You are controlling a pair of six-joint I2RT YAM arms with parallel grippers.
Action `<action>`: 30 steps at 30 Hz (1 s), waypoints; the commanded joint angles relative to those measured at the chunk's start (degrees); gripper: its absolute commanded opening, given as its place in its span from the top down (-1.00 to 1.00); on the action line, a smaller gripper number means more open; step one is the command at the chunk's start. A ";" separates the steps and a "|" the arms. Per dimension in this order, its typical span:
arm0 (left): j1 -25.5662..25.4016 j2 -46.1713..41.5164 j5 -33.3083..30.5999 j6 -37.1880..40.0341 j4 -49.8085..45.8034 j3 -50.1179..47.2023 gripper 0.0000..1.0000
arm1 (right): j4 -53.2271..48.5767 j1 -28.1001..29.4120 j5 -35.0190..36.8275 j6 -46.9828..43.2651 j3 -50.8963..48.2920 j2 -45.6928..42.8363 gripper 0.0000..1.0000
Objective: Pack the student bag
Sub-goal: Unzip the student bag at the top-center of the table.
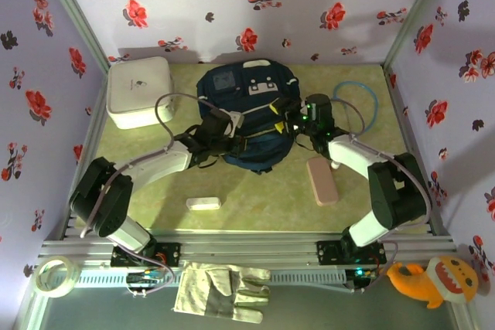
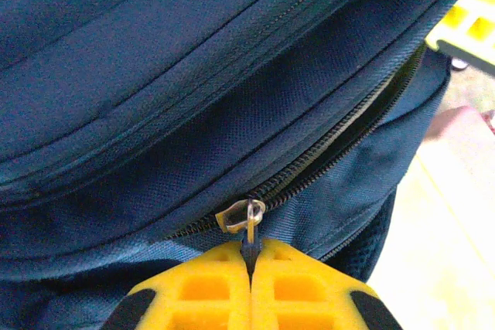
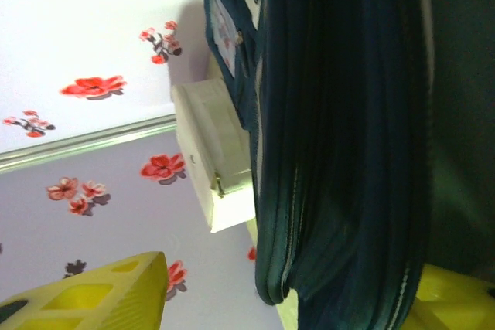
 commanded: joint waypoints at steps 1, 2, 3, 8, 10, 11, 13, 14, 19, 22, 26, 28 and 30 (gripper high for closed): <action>-1.13 1.36 3.14 2.20 2.80 3.55 1.00 | -8.11 2.07 4.02 -3.58 1.49 -0.90 -0.24; -1.29 1.70 3.30 2.29 2.86 3.89 1.00 | -8.42 2.46 4.27 -3.56 1.93 -0.52 -0.23; -1.39 2.03 3.43 2.46 2.82 4.15 1.00 | -8.46 2.90 4.53 -3.41 2.36 0.01 -0.22; -1.62 2.77 3.91 2.65 2.08 5.14 1.00 | -8.10 3.93 5.57 -3.40 4.62 2.60 -0.16; -1.57 2.86 3.96 2.82 1.55 5.24 1.00 | -8.08 3.91 6.11 -3.48 5.12 3.24 -0.13; -1.67 2.83 4.01 2.91 1.42 5.25 1.00 | -8.09 3.91 6.33 -3.47 5.28 3.48 -0.11; -1.66 2.83 3.96 3.09 1.07 5.24 1.00 | -8.09 3.91 6.87 -3.55 5.65 4.07 -0.07; -1.66 2.78 4.01 3.17 0.92 5.24 1.00 | -8.15 3.91 7.03 -3.34 5.78 4.29 -0.06; -1.60 2.77 4.02 4.36 0.42 5.34 1.00 | -8.21 3.91 7.44 -3.51 7.14 5.77 0.28; -1.44 1.91 3.99 7.81 -1.37 5.50 1.00 | -9.13 3.48 9.36 -4.45 7.13 4.59 0.56; 0.22 0.48 3.77 11.51 -4.46 5.00 1.00 | -10.99 2.10 10.30 -7.01 7.62 2.24 0.74; 1.64 -0.09 3.33 13.11 -5.88 4.26 1.00 | -10.26 1.10 9.21 -7.52 7.62 1.43 0.75; 3.43 -0.63 3.04 15.02 -6.95 3.34 1.00 | -9.71 0.36 7.84 -7.61 7.66 0.84 0.77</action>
